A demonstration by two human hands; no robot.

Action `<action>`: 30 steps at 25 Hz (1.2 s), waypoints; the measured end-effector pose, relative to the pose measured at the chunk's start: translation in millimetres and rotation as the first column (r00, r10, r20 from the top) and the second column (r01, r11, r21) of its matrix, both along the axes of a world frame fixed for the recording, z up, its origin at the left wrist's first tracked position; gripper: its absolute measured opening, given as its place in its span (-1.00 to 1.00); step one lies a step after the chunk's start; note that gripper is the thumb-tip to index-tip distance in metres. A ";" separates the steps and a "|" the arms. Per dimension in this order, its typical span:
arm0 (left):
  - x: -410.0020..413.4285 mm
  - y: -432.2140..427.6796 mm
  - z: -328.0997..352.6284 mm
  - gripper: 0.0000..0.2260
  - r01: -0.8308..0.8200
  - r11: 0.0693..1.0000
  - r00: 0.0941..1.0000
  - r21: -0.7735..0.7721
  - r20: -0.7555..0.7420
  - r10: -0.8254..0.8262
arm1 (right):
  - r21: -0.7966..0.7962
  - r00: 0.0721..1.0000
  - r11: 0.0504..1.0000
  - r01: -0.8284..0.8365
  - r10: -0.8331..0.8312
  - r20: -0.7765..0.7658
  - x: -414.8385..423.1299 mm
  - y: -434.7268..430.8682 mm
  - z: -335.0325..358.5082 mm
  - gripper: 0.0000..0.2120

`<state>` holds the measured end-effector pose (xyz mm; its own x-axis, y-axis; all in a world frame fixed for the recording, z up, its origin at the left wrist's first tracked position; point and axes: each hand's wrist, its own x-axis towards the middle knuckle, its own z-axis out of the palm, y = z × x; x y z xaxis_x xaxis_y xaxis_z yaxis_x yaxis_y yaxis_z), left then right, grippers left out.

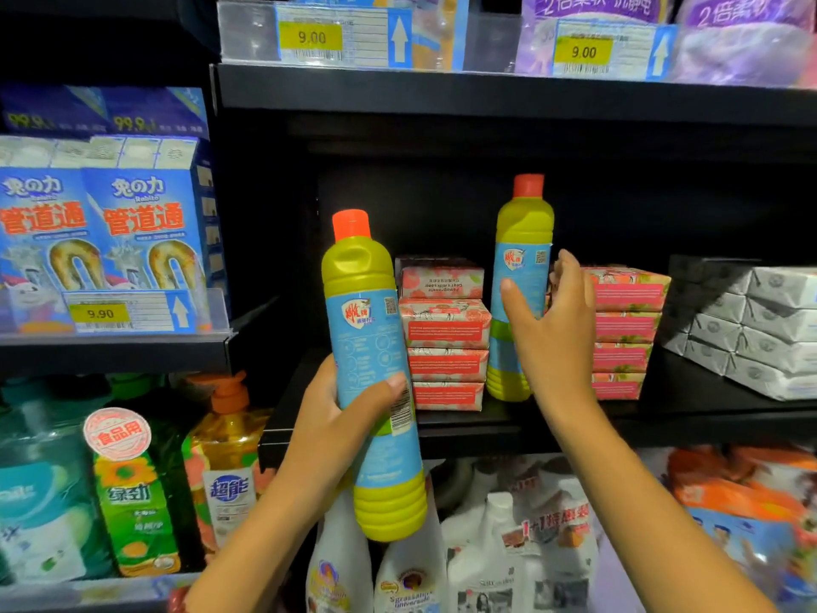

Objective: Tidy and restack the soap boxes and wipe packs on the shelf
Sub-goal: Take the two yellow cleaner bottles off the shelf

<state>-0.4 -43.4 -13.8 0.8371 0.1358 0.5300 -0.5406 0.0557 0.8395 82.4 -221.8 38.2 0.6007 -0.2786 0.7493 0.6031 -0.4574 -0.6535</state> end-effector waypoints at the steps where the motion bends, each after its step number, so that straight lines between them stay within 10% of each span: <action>1: 0.3 -0.2 -2.2 -0.55 0.001 1.000 1.000 0.004 -0.002 -0.001 | -0.034 0.999 0.999 0.028 -0.028 -0.016 9.2 5.2 2.0 -0.36; 8: 1.6 -1.0 -11.0 -0.61 0.015 1.000 1.000 -0.002 -0.018 -0.015 | -0.111 0.985 0.986 0.126 -0.138 -0.107 34.6 11.9 -0.4 -0.29; 20: 1.0 -58.2 -23.5 -0.57 0.209 0.978 0.977 0.004 -0.052 -0.208 | 0.191 0.974 0.955 -0.228 0.223 0.049 -82.4 -66.7 -42.9 -0.61; 30: -58.3 -129.2 -137.7 -0.56 0.692 0.717 0.613 -0.082 -0.459 -0.643 | 0.581 0.903 0.743 0.332 -0.074 -0.422 -245.2 -124.3 -201.9 -0.89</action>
